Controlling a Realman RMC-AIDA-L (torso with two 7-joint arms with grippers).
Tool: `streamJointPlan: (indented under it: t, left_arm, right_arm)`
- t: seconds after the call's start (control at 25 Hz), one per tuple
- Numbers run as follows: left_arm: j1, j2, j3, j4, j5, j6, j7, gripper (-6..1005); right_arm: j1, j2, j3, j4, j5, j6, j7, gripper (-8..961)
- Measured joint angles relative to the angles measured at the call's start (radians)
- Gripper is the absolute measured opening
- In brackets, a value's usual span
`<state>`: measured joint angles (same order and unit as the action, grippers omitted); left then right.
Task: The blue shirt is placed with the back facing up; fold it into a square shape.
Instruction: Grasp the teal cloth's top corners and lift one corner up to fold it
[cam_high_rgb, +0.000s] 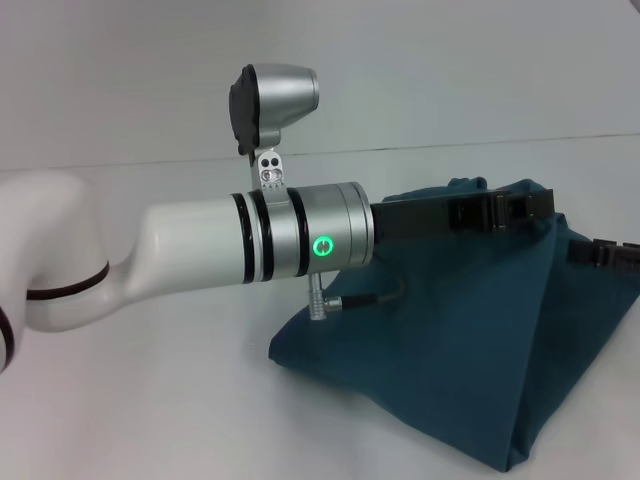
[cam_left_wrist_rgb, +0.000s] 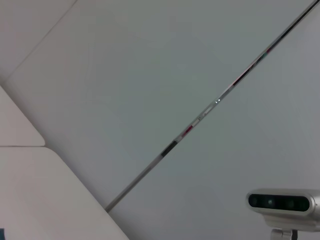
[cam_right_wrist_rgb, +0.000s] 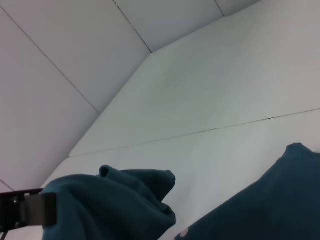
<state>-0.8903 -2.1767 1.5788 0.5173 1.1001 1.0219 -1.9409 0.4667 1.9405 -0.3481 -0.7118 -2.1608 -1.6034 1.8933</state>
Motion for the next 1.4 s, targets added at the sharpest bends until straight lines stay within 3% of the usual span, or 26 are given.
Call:
streamJointPlan:
  t: [0.16, 0.52, 0.72, 1.28, 1.4]
  left_arm:
    - [0.000, 0.000, 0.000, 0.000, 0.000, -0.003, 0.000, 13]
    - [0.011, 0.006, -0.011, 0.050, -0.001, 0.005, -0.009, 14]
    - [0.012, 0.015, -0.042, 0.075, 0.007, 0.021, -0.016, 14]
    - [0.010, 0.043, -0.077, 0.089, 0.009, 0.050, -0.019, 14]
    - [0.008, 0.055, -0.080, 0.093, 0.009, 0.050, -0.020, 14]
  right_arm:
    - [0.000, 0.000, -0.022, 0.018, -0.004, 0.000, -0.011, 867]
    - [-0.003, 0.015, -0.182, 0.062, -0.008, 0.078, -0.086, 865]
    - [-0.003, 0.023, -0.230, 0.088, -0.027, 0.124, -0.099, 820]
    - [0.037, 0.074, -0.287, 0.099, -0.111, 0.138, -0.139, 352]
    - [0.052, 0.085, -0.297, 0.103, -0.112, 0.138, -0.141, 204]
